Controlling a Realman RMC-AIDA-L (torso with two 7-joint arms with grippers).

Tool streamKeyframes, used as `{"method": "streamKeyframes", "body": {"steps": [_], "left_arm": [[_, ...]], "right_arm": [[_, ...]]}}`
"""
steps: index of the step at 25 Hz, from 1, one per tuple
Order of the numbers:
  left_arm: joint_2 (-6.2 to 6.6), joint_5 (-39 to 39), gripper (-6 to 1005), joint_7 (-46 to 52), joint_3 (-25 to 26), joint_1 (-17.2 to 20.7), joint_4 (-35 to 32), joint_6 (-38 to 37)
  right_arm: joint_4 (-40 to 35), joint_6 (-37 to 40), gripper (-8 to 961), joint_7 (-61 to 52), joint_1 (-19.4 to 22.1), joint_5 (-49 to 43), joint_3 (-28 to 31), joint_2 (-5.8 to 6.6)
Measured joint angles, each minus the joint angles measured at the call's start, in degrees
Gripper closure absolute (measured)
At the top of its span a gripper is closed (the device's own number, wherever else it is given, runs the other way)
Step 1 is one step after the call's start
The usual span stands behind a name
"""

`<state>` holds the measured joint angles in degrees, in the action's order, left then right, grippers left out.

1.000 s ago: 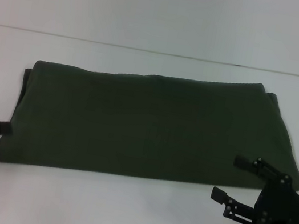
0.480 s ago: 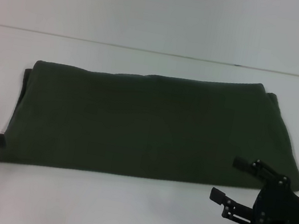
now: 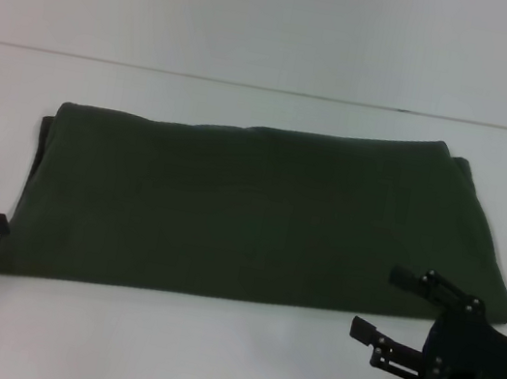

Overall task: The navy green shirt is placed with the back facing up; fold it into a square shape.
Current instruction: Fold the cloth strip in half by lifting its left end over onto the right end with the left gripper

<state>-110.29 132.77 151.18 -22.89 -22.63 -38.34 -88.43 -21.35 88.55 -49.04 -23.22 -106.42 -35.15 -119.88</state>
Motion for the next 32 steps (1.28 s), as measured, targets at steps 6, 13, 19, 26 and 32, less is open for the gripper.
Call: {"method": "streamKeyframes", "body": {"steps": [6, 13, 19, 26, 32], "left_arm": [[-0.09, 0.3, 142, 0.8, -0.4, -0.3, 0.2, 1.4], [-0.07, 0.7, 141, 1.0, -0.4, -0.5, 1.5, 3.0], [-0.11, 0.8, 142, 1.0, -0.5, -0.6, 1.5, 3.5], [-0.19, 0.8, 142, 1.1, -0.6, -1.0, 2.8, 4.1], [-0.19, 0.8, 143, 1.2, -0.6, -1.5, 3.2, 5.1]], "right_arm": [[0.0, -0.2, 38, 0.0, -0.1, 0.0, -0.1, 0.00], [0.0, -0.2, 39, 0.0, -0.1, 0.0, -0.1, 0.00], [0.0, -0.2, 39, 0.0, -0.2, 0.0, -0.1, -0.07], [0.0, -0.1, 38, 0.0, -0.2, 0.0, -0.1, -0.09], [0.0, 0.1, 39, 0.0, 0.0, 0.0, -0.1, -0.09]]}}
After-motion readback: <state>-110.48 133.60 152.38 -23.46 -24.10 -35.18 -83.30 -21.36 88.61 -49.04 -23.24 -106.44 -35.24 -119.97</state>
